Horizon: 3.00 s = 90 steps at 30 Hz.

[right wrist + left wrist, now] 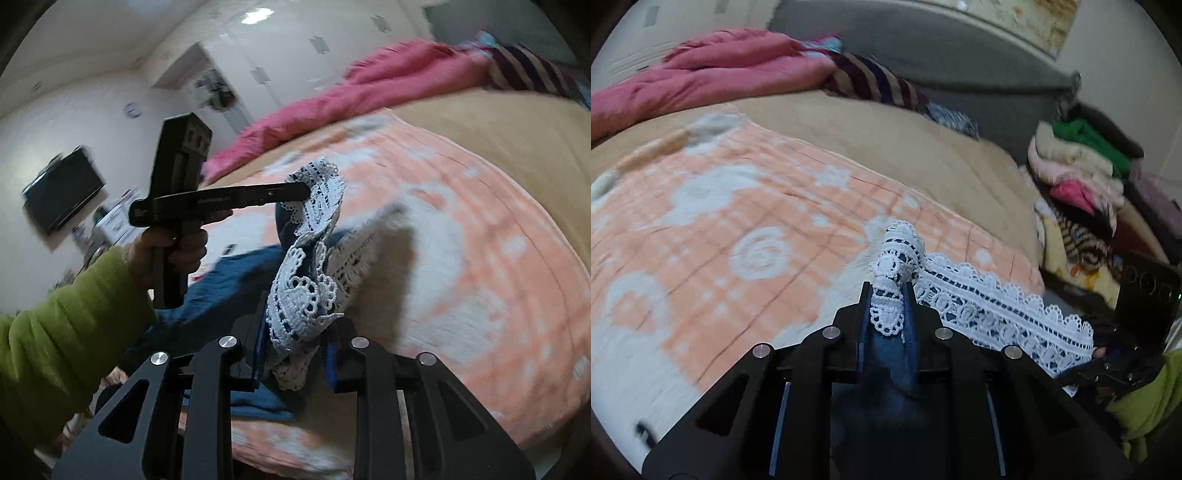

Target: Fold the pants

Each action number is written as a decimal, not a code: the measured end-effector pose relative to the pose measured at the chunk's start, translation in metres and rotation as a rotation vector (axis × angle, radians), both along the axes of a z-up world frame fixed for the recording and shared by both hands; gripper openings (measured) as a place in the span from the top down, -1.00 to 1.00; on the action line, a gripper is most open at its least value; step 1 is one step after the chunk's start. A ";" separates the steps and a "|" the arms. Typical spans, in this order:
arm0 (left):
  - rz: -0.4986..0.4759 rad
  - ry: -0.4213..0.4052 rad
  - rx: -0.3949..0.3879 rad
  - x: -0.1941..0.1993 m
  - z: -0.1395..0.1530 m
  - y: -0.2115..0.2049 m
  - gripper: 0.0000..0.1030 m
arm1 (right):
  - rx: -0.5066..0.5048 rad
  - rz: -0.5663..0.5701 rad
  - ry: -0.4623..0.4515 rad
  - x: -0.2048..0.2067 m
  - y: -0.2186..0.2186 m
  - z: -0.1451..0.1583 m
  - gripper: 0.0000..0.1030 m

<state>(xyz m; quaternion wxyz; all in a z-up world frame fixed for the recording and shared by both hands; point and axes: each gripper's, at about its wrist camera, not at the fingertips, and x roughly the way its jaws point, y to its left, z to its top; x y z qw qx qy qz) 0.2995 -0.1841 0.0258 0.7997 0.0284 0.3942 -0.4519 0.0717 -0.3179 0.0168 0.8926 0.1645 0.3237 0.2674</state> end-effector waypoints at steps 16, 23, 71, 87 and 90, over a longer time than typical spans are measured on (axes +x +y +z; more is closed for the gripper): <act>0.320 0.116 -0.086 -0.057 -0.009 0.167 0.43 | -0.344 0.398 -0.113 -0.015 0.189 0.007 0.56; 0.509 0.134 -0.257 -0.092 -0.012 0.205 -0.31 | -0.595 0.546 -0.103 -0.032 0.237 -0.028 0.49; 0.490 0.076 0.074 -0.227 -0.049 0.154 0.92 | -0.073 0.333 0.181 0.115 0.208 0.023 0.84; 0.511 0.086 -0.006 -0.233 -0.049 0.183 0.63 | -0.118 0.344 0.237 0.129 0.222 0.007 -0.12; 0.544 0.087 -0.023 -0.227 -0.046 0.190 0.39 | -0.194 0.337 0.139 0.100 0.201 0.021 -0.12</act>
